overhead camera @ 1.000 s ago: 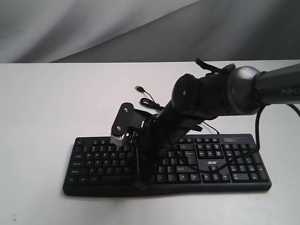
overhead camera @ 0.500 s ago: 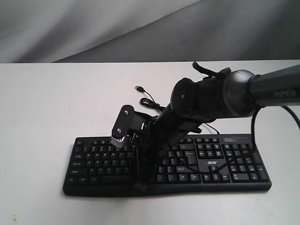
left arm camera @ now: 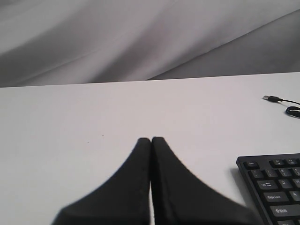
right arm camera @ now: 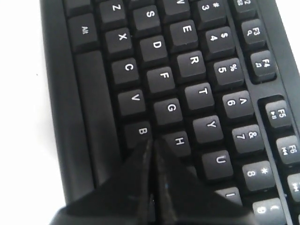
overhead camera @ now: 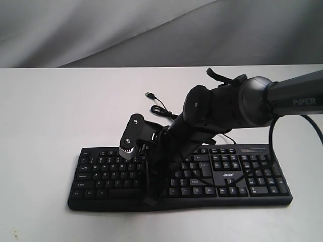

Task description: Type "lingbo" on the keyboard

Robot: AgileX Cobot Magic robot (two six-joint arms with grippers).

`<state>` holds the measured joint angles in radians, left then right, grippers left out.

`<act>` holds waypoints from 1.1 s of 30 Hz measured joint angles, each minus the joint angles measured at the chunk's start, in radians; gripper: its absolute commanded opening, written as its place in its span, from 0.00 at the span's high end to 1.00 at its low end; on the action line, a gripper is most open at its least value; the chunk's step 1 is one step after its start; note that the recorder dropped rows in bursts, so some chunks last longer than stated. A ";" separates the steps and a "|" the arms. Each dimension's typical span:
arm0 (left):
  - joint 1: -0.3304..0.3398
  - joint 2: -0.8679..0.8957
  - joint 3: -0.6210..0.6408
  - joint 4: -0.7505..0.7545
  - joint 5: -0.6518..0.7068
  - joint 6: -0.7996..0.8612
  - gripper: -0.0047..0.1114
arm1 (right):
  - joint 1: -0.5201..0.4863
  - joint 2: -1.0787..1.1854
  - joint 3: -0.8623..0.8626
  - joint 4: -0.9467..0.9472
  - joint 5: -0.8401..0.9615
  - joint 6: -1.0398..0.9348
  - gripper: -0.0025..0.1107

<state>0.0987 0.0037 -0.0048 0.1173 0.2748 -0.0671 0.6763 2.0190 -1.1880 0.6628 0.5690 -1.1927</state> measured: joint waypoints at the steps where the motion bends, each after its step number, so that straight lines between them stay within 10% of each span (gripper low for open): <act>1: 0.000 0.000 0.000 0.000 0.000 0.000 0.96 | 0.000 0.000 0.000 0.000 0.000 0.000 0.98; 33: 0.000 0.000 0.000 0.000 0.000 0.000 0.96 | 0.030 0.038 -0.087 0.024 -0.023 0.000 0.98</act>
<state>0.0987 0.0037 -0.0048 0.1173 0.2748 -0.0671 0.7068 2.0567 -1.2750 0.6866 0.5457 -1.1927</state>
